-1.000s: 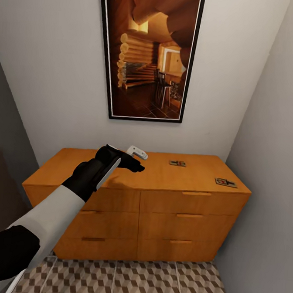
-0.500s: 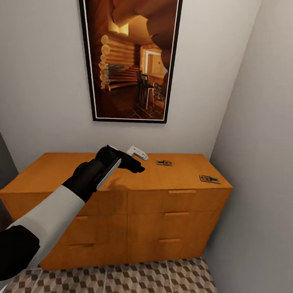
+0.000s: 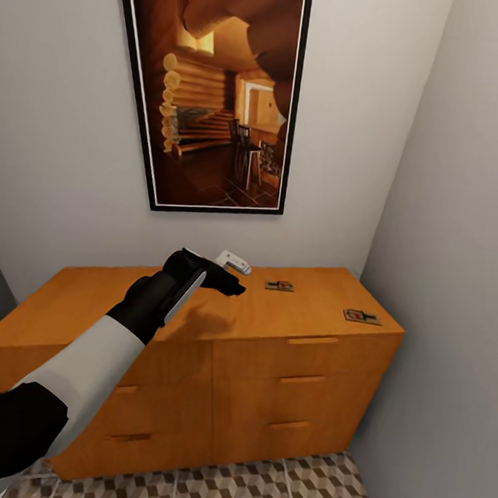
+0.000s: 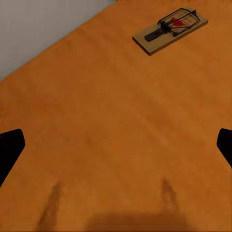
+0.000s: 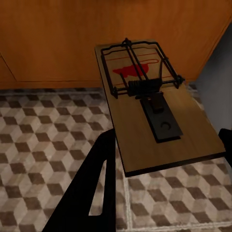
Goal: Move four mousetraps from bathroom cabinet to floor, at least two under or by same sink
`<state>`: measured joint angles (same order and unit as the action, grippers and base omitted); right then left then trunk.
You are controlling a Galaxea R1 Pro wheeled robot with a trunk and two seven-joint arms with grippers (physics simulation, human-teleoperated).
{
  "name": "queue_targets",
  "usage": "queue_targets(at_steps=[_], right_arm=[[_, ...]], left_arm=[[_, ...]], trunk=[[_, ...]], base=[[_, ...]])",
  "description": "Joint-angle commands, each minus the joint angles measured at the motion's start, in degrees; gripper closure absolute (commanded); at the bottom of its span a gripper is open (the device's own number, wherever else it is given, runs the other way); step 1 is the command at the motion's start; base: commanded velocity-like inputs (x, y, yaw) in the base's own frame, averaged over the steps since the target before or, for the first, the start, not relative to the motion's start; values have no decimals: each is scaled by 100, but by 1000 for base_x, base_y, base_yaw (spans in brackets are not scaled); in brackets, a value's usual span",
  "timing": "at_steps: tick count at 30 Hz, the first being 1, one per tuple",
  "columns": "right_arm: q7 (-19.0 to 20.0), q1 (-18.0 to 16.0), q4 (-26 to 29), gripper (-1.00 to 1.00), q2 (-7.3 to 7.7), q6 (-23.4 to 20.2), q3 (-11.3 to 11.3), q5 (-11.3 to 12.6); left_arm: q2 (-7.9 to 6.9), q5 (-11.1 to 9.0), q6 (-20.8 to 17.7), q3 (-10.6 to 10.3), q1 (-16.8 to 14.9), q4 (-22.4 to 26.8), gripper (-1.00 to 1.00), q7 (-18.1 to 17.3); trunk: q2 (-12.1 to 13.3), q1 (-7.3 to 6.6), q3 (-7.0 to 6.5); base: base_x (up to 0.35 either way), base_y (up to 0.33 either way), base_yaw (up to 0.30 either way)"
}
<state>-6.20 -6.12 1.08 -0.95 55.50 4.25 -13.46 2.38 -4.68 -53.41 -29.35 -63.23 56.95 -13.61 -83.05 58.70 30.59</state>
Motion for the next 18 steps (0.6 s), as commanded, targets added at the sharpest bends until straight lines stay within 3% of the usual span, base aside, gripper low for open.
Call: queue_targets(at_steps=[1,13,18], right_arm=[[-21,-3,-3,100,-2,13,41,-52],[-21,-3,-3,100,-2,13,41,-52],[-21,-3,-3,100,-2,13,41,-53]], left_arm=[[-1,-46,-29,-6,-7,-2,-100,22],[7,-42,-21,-95,-8,-59,-100,17],[7,-44,-21,-208,-9,-63,-100,17]], trunk=[[-3,3,6],[-3,3,6],[-3,3,6]], base=[[291,0,0],[237,0,0],[83,0,0]])
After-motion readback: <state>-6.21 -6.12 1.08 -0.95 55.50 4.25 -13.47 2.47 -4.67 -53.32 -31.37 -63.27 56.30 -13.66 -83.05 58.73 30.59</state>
